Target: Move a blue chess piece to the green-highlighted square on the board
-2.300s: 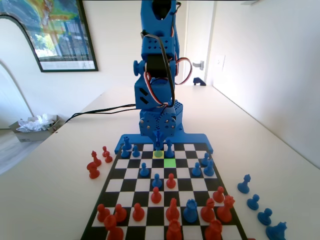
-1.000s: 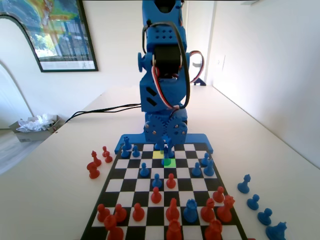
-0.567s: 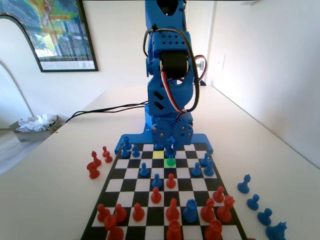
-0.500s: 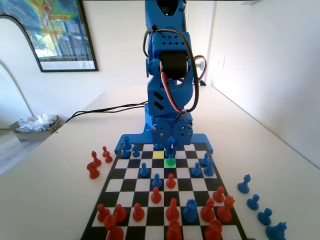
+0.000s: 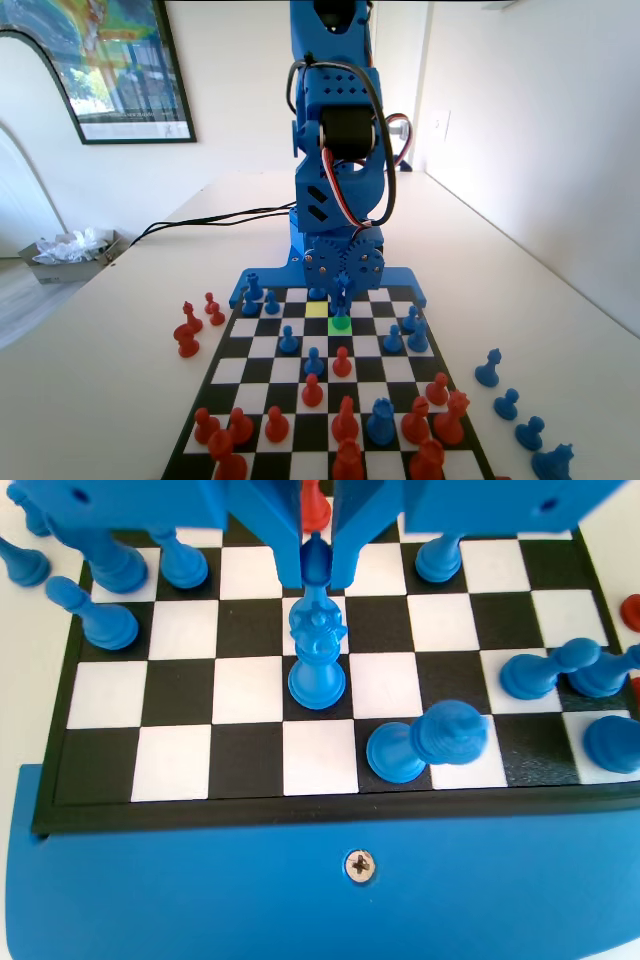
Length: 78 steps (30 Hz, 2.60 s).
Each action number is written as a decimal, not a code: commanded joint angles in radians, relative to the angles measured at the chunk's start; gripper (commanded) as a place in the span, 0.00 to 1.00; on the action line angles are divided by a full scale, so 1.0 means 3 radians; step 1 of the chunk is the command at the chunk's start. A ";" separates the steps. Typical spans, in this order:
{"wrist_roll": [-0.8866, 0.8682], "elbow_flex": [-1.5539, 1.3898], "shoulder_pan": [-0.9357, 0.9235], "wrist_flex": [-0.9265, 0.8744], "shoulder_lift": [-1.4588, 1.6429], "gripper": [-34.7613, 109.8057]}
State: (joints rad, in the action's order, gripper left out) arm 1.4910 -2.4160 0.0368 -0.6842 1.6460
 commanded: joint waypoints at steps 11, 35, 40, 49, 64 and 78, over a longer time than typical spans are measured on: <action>0.0036 0.0015 0.0036 -0.0123 0.0194 0.32; 0.0092 0.1529 -0.0143 -0.2030 0.1048 0.25; 0.0245 0.1575 -0.0261 -0.2337 0.1427 0.25; 0.0690 0.1186 -0.0476 -0.2771 0.2633 0.25; 0.0874 0.0874 -0.0404 -0.3048 0.3692 0.25; 0.0818 0.0803 -0.0235 -0.3063 0.4275 0.25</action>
State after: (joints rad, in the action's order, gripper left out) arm 1.7319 -2.1767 -0.0414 -1.6183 2.8946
